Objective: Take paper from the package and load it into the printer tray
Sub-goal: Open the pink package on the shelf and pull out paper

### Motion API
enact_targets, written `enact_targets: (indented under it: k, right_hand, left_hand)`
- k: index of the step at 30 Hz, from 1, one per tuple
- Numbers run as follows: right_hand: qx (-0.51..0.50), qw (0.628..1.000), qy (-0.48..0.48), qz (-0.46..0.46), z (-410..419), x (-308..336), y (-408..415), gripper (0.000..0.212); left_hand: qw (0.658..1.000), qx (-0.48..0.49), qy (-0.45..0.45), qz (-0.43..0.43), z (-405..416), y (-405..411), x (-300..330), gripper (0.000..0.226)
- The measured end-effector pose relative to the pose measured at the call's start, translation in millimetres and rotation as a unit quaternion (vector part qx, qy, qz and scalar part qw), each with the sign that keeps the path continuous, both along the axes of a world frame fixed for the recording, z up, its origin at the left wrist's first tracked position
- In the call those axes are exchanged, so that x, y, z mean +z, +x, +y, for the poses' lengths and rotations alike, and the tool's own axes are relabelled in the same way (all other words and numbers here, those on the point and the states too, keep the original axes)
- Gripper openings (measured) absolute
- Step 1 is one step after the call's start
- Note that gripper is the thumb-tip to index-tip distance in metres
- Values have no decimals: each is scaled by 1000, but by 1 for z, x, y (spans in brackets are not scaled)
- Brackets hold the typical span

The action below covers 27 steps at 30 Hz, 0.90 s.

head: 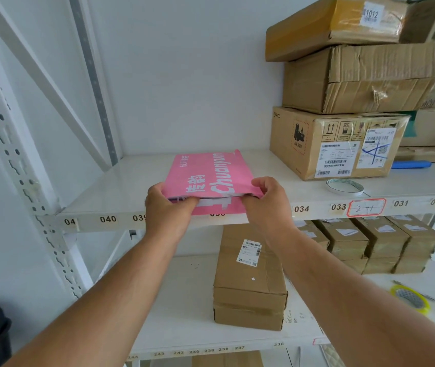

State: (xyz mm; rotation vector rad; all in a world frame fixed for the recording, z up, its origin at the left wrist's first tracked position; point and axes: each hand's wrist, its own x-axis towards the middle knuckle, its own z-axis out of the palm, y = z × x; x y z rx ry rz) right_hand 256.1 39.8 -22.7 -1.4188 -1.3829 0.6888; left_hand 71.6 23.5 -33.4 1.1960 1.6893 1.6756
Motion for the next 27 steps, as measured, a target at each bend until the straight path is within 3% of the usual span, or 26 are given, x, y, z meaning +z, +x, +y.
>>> enact_targets:
  k: [3, 7, 10, 13, 17, 23, 27]
  right_hand:
    - [-22, 1000, 6, -1, -2, -1, 2, 24]
    - [-22, 1000, 4, -6, -4, -1, 7, 24]
    - [-33, 997, -22, 61, -6, -2, 5, 19]
    - [-58, 990, -42, 122, -7, -4, -7, 36]
    - [-56, 979, -55, 189, -8, -6, -20, 36]
    - [-35, 983, -64, 169, -11, -10, -14, 48]
    - [-18, 994, -40, 101, -22, -19, -15, 57]
  left_hand:
    - [1000, -3, 1, -4, -1, 1, 1, 67]
    - [1000, 5, 5, -13, -1, 3, -1, 64]
    - [999, 14, 9, -27, -1, 6, -3, 69]
    - [997, 48, 20, -63, -3, 14, -3, 90]
    - [990, 85, 33, -111, -6, 23, -4, 110]
    - [991, 66, 29, -108, -7, 23, -7, 109]
    - [996, 65, 16, -59, -10, 21, -11, 91]
